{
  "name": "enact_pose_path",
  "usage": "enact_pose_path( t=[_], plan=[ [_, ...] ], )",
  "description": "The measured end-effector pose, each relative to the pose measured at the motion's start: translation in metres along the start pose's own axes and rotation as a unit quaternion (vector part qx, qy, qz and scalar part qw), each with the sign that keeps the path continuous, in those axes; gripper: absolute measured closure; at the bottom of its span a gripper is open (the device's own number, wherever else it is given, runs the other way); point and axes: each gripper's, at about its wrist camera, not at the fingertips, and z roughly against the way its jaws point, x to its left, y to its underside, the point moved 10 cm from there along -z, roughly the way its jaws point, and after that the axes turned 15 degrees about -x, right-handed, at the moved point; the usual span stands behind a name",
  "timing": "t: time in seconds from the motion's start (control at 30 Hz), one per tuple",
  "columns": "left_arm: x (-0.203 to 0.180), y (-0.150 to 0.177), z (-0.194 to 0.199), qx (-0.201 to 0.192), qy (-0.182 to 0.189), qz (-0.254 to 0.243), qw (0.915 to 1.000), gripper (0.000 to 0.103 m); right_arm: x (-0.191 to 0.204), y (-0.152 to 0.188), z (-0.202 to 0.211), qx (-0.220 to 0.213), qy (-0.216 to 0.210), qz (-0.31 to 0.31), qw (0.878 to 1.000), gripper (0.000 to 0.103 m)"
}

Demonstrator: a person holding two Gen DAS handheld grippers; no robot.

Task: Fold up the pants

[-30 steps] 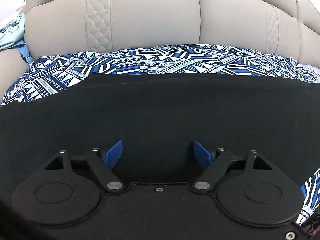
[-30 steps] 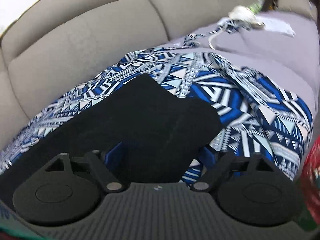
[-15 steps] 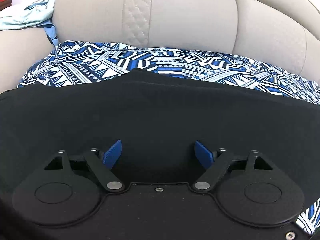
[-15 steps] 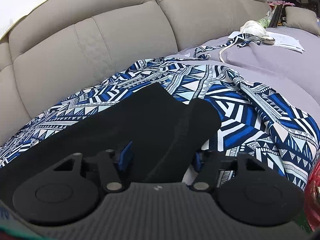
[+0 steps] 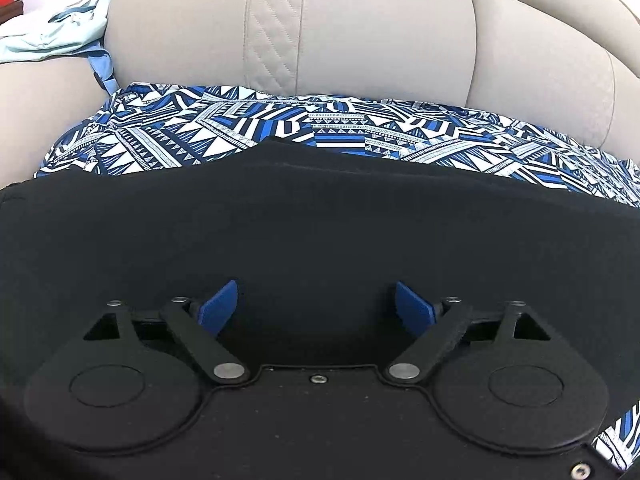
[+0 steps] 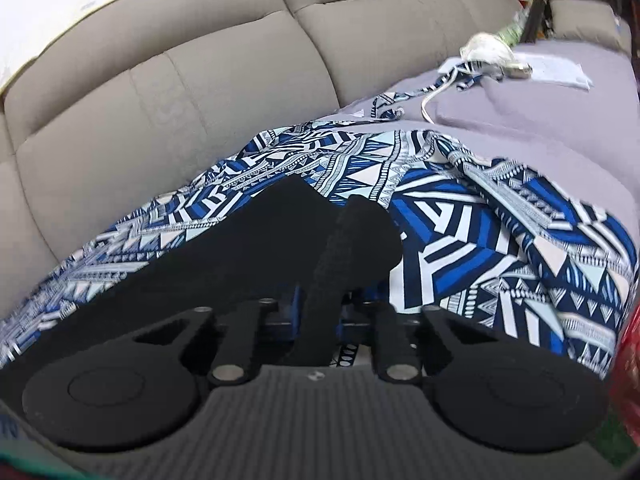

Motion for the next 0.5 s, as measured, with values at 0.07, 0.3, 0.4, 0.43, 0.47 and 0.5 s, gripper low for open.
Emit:
enact_pose_path(
  t=[0.07,0.3,0.4,0.43,0.47,0.5],
  plan=[
    [0.002,-0.001,0.001,-0.005,-0.004,0.011,0.9999,0.029,-0.003,0.0,0.0,0.004,-0.001,-0.036,0.999,0.095],
    [0.028,-0.011,0.013,-0.013,0.024,0.115,0.993,0.073,0.018,-0.016,0.002,0.013,0.001,-0.139,0.99,0.097],
    [0.045,-0.012,0.016,-0.011,0.009,0.129,0.9916,0.073,0.071,-0.022,0.003,0.013,-0.045,-0.137,0.989,0.097],
    [0.051,-0.011,0.018,-0.011,0.004,0.133,0.991,0.073,0.1,-0.02,0.005,0.017,-0.073,-0.126,0.989,0.097],
    [0.057,-0.01,0.02,-0.011,0.0,0.139,0.9903,0.073,0.134,-0.014,0.009,0.025,-0.106,-0.108,0.988,0.097],
    [0.063,-0.009,0.022,-0.01,0.0,0.147,0.9892,0.073,0.167,-0.005,0.014,0.036,-0.14,-0.084,0.986,0.097]
  ],
)
